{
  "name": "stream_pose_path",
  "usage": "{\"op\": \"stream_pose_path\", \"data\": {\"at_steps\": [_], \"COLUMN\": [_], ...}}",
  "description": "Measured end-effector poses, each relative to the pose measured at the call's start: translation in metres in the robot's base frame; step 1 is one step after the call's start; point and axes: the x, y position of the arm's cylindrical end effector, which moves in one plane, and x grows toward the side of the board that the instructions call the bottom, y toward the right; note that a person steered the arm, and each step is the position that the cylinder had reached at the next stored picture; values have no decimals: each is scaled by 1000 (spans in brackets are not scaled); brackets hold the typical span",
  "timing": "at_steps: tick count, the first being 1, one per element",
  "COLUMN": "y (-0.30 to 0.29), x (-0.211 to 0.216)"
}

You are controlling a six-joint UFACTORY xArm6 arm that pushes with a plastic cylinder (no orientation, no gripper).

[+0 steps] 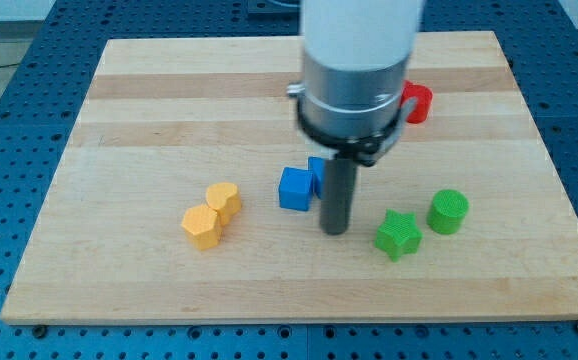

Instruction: Move the blue cube slightly to the center of the board

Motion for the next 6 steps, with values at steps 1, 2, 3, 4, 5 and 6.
{"op": "stream_pose_path", "data": {"at_steps": [1,2,3,4,5,6], "y": [-30,-44,-44,-43,-32,-18], "x": [0,-2,-16,-30,-43,-51]}}
